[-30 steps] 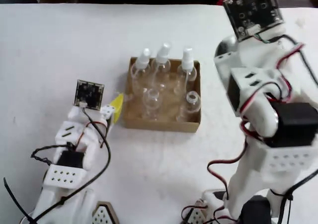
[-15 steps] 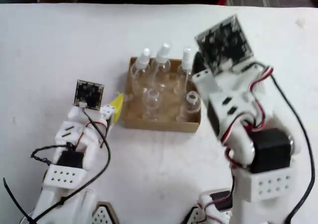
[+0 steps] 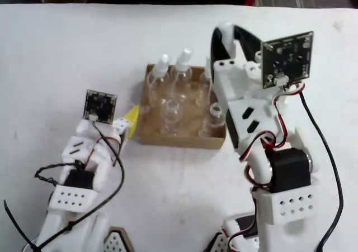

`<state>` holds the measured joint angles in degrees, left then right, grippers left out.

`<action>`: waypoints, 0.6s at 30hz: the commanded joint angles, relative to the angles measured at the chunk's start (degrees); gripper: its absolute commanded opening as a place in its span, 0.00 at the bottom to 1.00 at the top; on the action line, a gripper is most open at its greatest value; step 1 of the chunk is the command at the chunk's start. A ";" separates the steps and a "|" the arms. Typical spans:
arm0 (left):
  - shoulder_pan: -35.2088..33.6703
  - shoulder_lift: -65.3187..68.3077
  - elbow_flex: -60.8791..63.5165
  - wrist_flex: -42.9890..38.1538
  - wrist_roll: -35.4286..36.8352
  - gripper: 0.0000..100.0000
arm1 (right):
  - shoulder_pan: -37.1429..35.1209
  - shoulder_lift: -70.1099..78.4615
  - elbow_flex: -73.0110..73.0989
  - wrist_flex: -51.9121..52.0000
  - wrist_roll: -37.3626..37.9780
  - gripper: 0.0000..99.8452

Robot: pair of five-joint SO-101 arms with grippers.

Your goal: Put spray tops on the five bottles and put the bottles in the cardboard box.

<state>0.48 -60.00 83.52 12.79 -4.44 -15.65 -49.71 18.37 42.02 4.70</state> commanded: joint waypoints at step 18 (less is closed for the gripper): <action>0.13 -1.45 -0.53 -1.49 -0.70 0.23 | -12.97 -0.92 28.31 -45.76 -0.79 0.01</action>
<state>0.48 -60.00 83.52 12.79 -4.44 -27.43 -50.07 46.59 1.23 4.53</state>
